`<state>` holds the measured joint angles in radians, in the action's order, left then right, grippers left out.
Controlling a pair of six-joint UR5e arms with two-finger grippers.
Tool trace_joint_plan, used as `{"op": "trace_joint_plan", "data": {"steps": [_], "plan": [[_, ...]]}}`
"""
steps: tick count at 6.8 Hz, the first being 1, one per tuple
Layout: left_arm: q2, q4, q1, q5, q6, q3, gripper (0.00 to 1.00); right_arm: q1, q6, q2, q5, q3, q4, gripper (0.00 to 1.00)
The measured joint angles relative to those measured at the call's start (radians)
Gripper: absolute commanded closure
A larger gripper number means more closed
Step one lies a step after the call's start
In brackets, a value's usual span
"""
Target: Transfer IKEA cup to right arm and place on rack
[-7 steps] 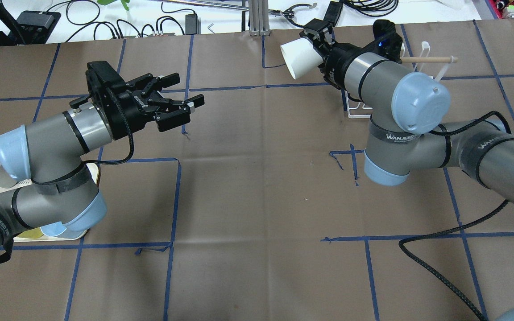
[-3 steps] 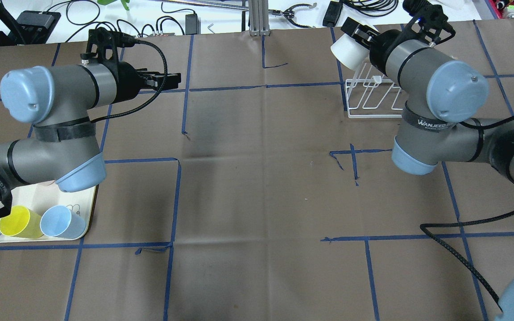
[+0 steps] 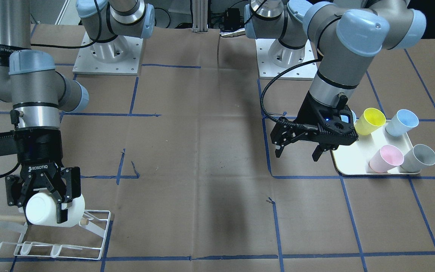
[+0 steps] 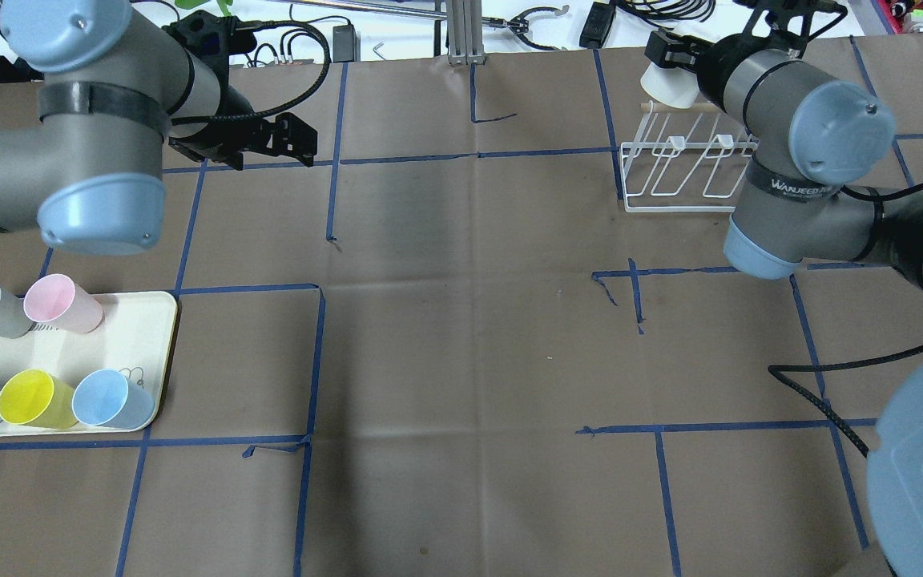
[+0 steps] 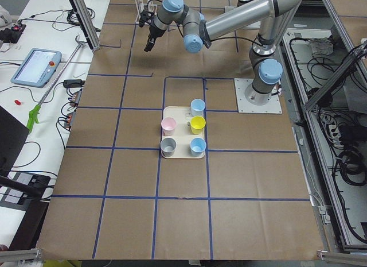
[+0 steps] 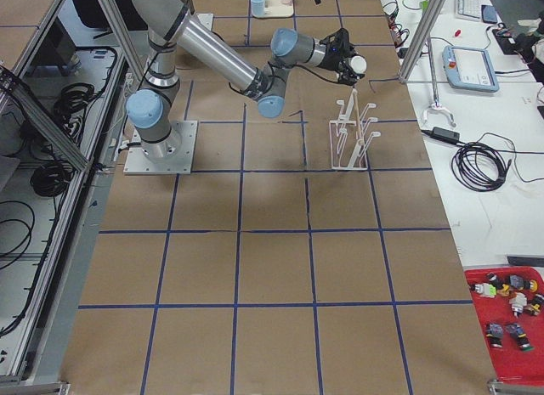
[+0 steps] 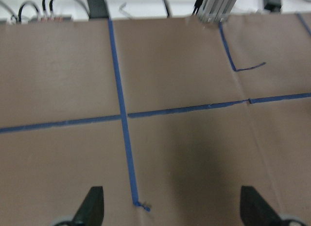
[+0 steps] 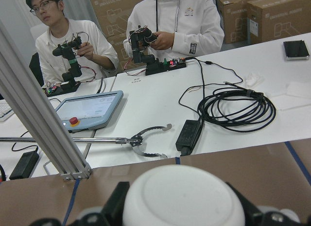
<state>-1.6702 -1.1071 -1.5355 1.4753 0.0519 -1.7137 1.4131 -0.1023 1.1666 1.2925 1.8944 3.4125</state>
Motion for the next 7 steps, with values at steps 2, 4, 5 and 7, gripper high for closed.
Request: {"op": "trace_joint_plan", "data": {"steps": [2, 4, 5, 7], "plan": [[0.052, -0.392, -0.005, 0.068, -0.037, 0.148, 0.0, -0.015, 0.098, -0.086, 0.001, -0.121, 0.001, 0.68], [0.105, -0.489, -0.002, 0.086, -0.039, 0.146, 0.0, -0.017, 0.134, -0.146, 0.001, -0.18, 0.004, 0.68], [0.134, -0.499, 0.014, 0.088, -0.02, 0.107, 0.01, -0.017, 0.138, -0.167, 0.001, -0.184, 0.007, 0.68], [0.217, -0.495, 0.109, 0.107, 0.093, -0.022, 0.01, -0.016, 0.139, -0.189, -0.001, -0.165, 0.008, 0.67]]}}
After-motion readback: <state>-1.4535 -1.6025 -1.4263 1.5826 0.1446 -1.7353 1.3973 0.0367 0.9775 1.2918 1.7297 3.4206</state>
